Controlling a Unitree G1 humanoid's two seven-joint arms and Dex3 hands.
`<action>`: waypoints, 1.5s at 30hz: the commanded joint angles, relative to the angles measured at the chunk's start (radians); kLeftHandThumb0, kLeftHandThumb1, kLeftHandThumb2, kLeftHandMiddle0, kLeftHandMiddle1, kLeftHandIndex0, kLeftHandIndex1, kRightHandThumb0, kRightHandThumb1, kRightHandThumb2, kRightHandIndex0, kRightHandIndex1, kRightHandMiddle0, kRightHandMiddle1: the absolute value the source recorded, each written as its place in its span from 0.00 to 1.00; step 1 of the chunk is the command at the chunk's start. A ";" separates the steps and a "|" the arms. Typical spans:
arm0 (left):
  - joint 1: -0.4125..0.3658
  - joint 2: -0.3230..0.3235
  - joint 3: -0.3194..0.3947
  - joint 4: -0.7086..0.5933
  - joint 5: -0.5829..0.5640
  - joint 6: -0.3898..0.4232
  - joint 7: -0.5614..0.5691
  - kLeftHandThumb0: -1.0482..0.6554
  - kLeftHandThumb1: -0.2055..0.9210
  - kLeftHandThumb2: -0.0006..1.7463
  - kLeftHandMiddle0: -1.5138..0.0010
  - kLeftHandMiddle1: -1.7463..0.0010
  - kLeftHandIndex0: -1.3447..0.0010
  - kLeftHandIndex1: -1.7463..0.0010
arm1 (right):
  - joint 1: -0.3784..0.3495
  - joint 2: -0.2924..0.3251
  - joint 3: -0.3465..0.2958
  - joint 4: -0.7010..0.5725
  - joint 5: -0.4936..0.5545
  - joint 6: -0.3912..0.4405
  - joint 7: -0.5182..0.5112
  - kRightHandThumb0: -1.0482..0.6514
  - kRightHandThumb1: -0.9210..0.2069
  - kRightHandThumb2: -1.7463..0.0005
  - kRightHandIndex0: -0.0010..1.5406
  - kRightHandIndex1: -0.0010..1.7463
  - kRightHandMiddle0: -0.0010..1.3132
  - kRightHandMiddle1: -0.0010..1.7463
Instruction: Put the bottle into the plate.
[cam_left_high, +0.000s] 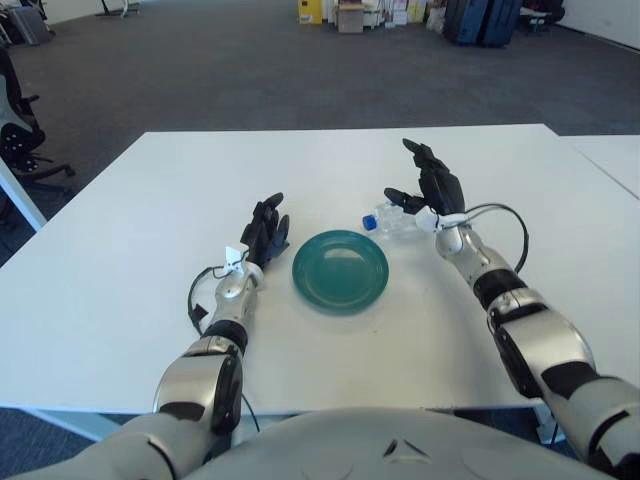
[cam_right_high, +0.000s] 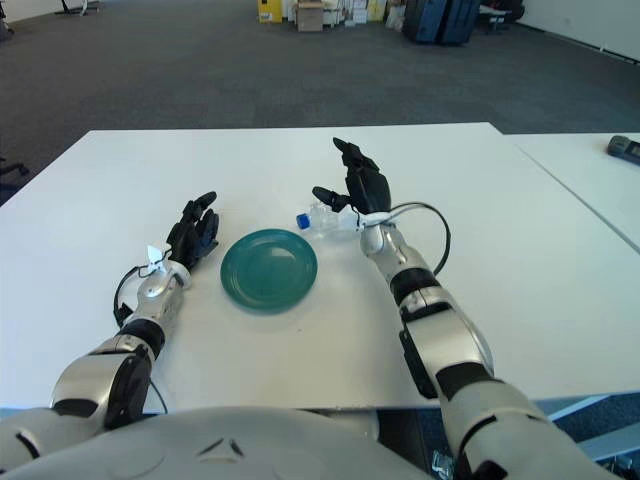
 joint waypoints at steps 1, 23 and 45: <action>0.007 -0.016 0.010 0.029 -0.018 0.055 -0.026 0.19 1.00 0.39 0.70 1.00 1.00 0.56 | -0.054 -0.028 0.043 0.030 -0.026 0.034 0.075 0.01 0.00 0.56 0.01 0.00 0.00 0.06; -0.004 -0.039 0.040 0.017 -0.070 0.120 -0.116 0.16 1.00 0.40 0.69 1.00 1.00 0.54 | -0.145 0.054 0.267 0.285 -0.139 0.167 0.191 0.00 0.00 0.57 0.00 0.00 0.00 0.00; 0.019 -0.040 0.106 -0.024 -0.150 0.130 -0.185 0.18 1.00 0.40 0.64 0.98 1.00 0.50 | 0.002 0.064 0.294 0.310 -0.130 0.172 0.090 0.03 0.00 0.56 0.15 0.01 0.00 0.24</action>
